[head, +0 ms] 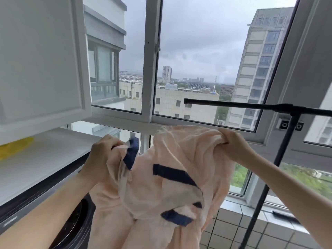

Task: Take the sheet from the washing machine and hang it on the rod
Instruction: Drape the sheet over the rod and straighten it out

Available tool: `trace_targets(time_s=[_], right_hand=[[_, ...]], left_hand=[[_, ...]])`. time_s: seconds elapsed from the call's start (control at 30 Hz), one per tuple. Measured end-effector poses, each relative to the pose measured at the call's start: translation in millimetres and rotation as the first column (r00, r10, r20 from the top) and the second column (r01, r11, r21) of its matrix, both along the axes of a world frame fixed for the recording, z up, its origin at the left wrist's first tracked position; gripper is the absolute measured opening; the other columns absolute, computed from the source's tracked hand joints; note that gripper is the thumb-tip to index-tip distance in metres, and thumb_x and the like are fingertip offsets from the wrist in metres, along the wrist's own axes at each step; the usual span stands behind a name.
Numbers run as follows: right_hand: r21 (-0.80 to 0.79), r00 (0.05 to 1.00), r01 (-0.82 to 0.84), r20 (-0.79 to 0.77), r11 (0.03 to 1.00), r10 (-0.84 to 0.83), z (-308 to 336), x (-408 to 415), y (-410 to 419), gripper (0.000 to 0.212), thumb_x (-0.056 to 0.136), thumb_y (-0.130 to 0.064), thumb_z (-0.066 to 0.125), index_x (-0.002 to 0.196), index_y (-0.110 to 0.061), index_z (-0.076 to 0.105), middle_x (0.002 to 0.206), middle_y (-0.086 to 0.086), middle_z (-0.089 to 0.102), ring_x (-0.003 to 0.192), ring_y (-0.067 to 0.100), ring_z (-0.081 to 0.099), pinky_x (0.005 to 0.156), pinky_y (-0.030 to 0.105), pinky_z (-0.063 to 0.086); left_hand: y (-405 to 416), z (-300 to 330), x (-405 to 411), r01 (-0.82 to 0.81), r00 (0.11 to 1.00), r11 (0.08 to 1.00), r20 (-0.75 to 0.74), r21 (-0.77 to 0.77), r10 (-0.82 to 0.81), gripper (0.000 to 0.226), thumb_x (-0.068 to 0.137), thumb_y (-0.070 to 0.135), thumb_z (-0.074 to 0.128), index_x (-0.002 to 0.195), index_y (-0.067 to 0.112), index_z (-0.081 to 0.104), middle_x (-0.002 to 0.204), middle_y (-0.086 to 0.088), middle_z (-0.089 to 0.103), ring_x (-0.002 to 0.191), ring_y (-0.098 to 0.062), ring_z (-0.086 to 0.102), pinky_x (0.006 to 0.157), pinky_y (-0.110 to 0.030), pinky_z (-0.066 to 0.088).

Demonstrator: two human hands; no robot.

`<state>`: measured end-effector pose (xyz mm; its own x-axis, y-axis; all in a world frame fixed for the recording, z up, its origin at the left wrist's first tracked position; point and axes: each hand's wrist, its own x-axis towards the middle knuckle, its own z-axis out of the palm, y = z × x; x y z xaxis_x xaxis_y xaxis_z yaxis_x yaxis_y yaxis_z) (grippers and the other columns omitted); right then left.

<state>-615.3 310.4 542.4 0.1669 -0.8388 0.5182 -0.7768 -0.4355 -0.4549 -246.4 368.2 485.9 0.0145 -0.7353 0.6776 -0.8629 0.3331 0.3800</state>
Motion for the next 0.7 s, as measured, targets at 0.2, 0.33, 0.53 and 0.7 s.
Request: trace_targets(time_s=[0.2,0.33,0.53,0.7], right_hand=[[-0.021,0.863,-0.333,-0.41,0.943,0.295,-24,52,31,0.079,0.09,-0.007,0.048,0.144,-0.054,0.013,0.114,-0.01,0.053,0.079,0.012,0.057,0.058,0.02,0.041],[-0.035,0.711,-0.481,-0.6,0.876,0.367,-43,91,39,0.071,0.1,-0.015,0.038,0.14,-0.064,0.003,0.104,0.001,0.043,0.065,0.018,0.053,0.055,0.029,0.05],[-0.106,0.74,-0.539,-0.533,0.836,0.41,-53,106,40,0.042,0.097,-0.024,0.048,0.136,-0.038,0.039,0.122,0.006,0.047,0.075,0.029,0.061,0.066,0.041,0.056],[-0.079,0.798,-0.527,-0.388,0.846,0.461,-61,110,41,0.04,0.094,-0.037,0.053,0.133,-0.036,0.046,0.126,-0.003,0.047,0.094,0.023,0.062,0.079,0.035,0.054]], left_hand=[[4,1,-43,0.2,0.98,0.974,0.024,-0.106,-0.199,0.036,0.071,0.009,0.081,0.092,0.025,0.057,0.09,0.006,0.064,0.078,-0.005,0.061,0.072,-0.002,0.039],[-2,15,-54,0.239,0.971,0.942,0.06,-0.237,-0.231,0.024,0.067,0.015,0.078,0.082,0.022,0.061,0.079,0.012,0.061,0.079,0.008,0.051,0.07,0.005,0.035],[12,23,-60,0.199,0.951,0.978,-0.23,-0.055,-0.206,0.014,0.075,0.018,0.081,0.081,0.025,0.07,0.083,0.015,0.068,0.082,0.002,0.062,0.071,-0.008,0.043],[28,31,-62,0.421,0.844,0.889,-0.437,0.181,-0.311,0.038,0.067,0.046,0.08,0.099,0.031,0.068,0.094,0.009,0.072,0.088,-0.008,0.069,0.078,-0.027,0.056]])
